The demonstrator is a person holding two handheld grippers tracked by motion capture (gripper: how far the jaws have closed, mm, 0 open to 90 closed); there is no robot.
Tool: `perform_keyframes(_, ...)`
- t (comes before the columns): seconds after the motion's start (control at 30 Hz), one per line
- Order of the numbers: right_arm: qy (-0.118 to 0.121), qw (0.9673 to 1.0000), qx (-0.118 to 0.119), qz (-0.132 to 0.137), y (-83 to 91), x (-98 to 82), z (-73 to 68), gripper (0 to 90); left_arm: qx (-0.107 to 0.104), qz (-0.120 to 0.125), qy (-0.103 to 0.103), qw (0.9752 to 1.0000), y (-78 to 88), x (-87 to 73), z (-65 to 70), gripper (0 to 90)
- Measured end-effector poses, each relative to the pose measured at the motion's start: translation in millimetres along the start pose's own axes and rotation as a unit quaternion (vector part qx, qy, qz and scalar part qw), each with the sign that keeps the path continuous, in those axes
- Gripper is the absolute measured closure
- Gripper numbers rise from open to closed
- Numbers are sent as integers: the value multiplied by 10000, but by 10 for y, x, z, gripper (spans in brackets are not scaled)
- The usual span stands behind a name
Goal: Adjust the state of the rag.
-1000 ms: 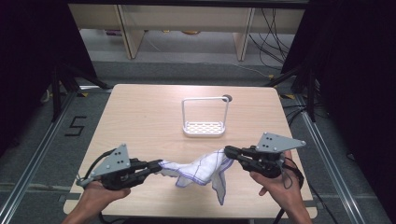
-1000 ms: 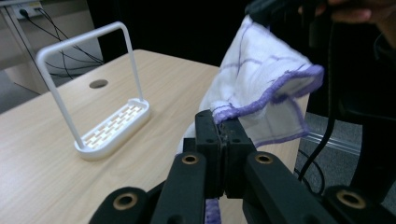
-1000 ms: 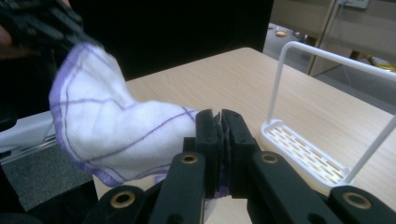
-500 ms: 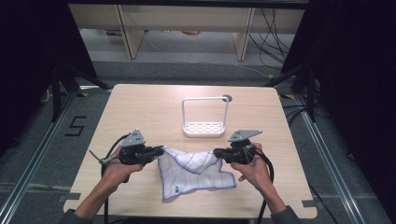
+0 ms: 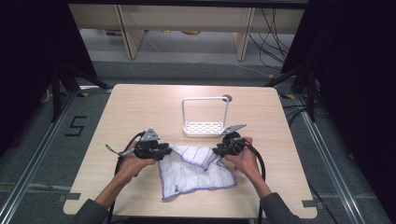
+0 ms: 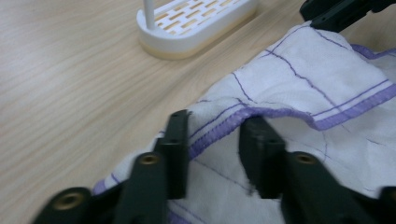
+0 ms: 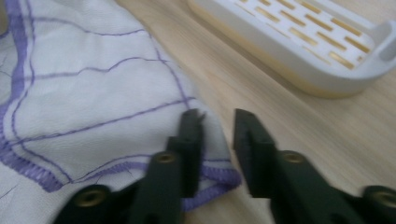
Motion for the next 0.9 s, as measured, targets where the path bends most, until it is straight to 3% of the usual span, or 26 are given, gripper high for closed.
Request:
perform_keyframes(0.03, 0, 10000, 0, 0, 0, 0, 0, 660, 37, 25, 87, 10000, 43, -5, 9, 616)
perform_keyframes(0.07, 63, 9999, -139, 71, 91, 1, 5, 600, 119, 65, 87, 9999, 154, -19, 13, 526)
perform_keyframes(0.1, 63, 9999, -139, 71, 91, 1, 5, 600, 119, 65, 87, 9999, 154, -19, 13, 486)
perform_keyframes(0.13, 55, 9990, -390, 215, 235, -5, 7, 539, 296, 140, 254, 9991, 294, -33, 10, 430)
perform_keyframes(0.17, 55, 9990, -390, 215, 235, -5, 7, 539, 296, 140, 254, 9991, 294, -33, 10, 406)
perform_keyframes(0.2, 30, 9988, -441, 202, 379, -57, -14, 514, 271, 190, 417, 9986, 436, -72, 71, 389)
perform_keyframes(0.3, 144, 9982, -483, 338, 568, -174, -85, 496, 77, 255, 292, 9992, 605, -197, 305, 379)
perform_keyframes(0.4, 283, 9980, -455, 333, 702, -355, -187, 491, -83, 264, 306, 9991, 691, -372, 555, 362)
perform_keyframes(0.43, 283, 9980, -455, 333, 702, -355, -187, 491, -83, 264, 306, 9991, 691, -372, 555, 363)
perform_keyframes(0.47, 209, 9985, -402, 312, 728, -426, -240, 492, -171, 158, 269, 9994, 707, -465, 654, 363)
perform_keyframes(0.53, 299, 9984, -310, 368, 747, -609, -347, 517, -418, 52, 260, 9988, 665, -615, 865, 374)
perform_keyframes(0.57, 264, 9987, -296, 334, 742, -655, -368, 521, -425, -76, 192, 9989, 648, -669, 905, 374)
perform_keyframes(0.67, 251, 9991, -274, 202, 729, -763, -397, 521, -469, -142, 119, 9987, 583, -729, 962, 381)
perform_keyframes(0.73, 332, 9986, -302, 268, 657, -835, -405, 522, -473, -326, -25, 9983, 493, -811, 1023, 404)
perform_keyframes(0.83, 307, 9992, -239, 122, 627, -889, -408, 527, -517, -326, -42, 9981, 452, -819, 1077, 427)
perform_keyframes(0.87, 246, 9994, -262, 24, 600, -924, -396, 527, -531, -393, -172, 9977, 452, -826, 1088, 433)
perform_keyframes(0.9, 114, 9996, -258, -46, 594, -945, -403, 528, -524, -314, -132, 9980, 437, -812, 1110, 438)
Point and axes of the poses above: each handheld gripper's, and its own axes: y roughly backward along the jaws, x roughly out of its top, z roughly to its right, the point moved 9 cm from there along -y, roughly forward along the jaws, and after that the axes turned 7 degrees about -z, right-handed, at the moved point
